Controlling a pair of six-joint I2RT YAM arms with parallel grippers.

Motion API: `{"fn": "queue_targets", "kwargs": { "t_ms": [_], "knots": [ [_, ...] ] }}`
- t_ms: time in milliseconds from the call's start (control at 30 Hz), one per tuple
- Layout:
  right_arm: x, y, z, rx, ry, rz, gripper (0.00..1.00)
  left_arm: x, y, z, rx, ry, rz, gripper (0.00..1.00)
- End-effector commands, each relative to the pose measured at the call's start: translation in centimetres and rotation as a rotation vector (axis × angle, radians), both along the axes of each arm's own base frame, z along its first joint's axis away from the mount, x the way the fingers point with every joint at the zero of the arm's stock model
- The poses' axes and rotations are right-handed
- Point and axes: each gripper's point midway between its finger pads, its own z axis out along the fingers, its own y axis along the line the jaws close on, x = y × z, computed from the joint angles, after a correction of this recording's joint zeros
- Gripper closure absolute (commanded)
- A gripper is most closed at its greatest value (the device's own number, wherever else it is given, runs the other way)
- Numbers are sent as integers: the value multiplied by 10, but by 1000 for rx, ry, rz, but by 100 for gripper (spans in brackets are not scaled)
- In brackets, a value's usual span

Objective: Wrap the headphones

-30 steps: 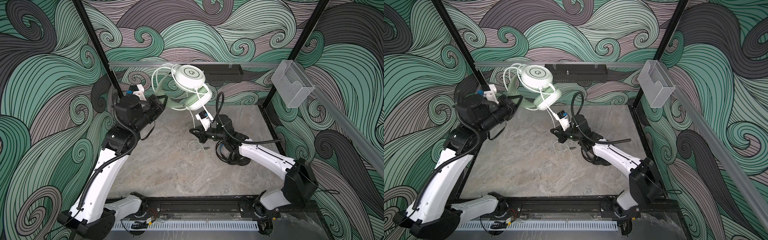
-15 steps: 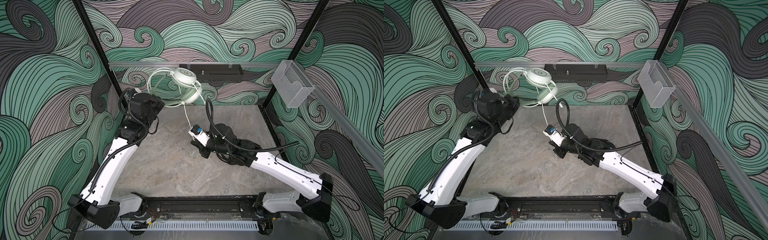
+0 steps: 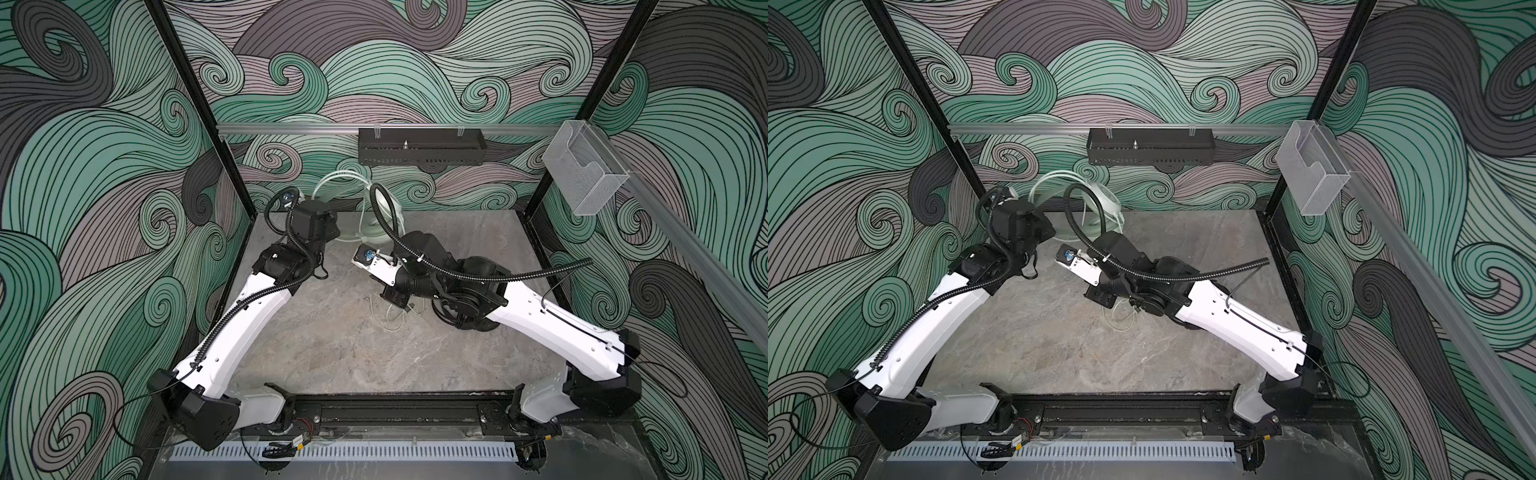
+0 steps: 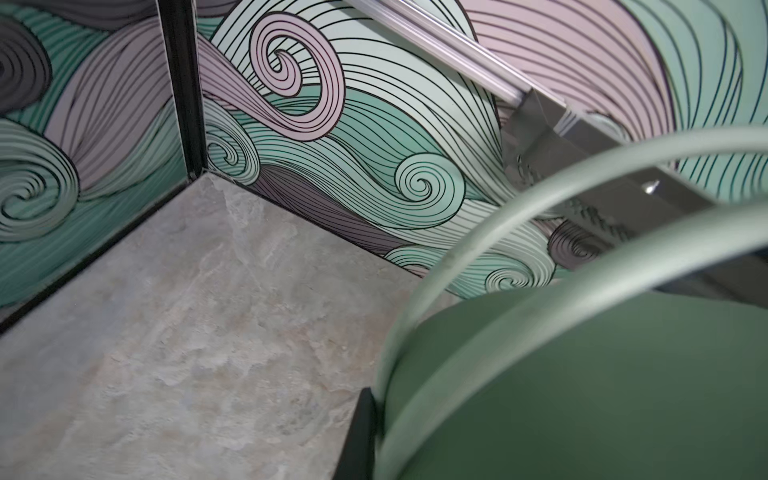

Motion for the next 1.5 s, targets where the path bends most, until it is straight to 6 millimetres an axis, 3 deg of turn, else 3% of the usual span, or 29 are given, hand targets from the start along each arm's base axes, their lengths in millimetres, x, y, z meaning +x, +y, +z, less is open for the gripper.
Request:
{"fn": "queue_targets", "kwargs": {
  "t_ms": [0,267,400,533,800,933,1133,1467],
  "knots": [
    [-1,-19,6,-113,-56,4,100,-14,16,20,214,-47,42,100],
    [2,-26,17,-170,-122,13,100,-51,34,15,497,-29,-20,100],
    [-2,-27,18,-167,-116,22,100,-60,42,17,547,-63,-11,100],
    [4,-30,19,-204,-165,-14,100,-61,31,15,565,-69,-96,100],
    [25,-37,53,-207,-337,-118,100,-70,-2,-4,559,65,-366,100],
    [33,-36,70,-203,-419,-154,100,-80,-6,-16,540,128,-429,100],
    [40,-41,76,-207,-452,-214,100,-96,-12,-24,518,127,-511,100],
    [37,-60,84,-177,-487,-252,99,-113,-20,-15,409,88,-572,100]
  ]
}}
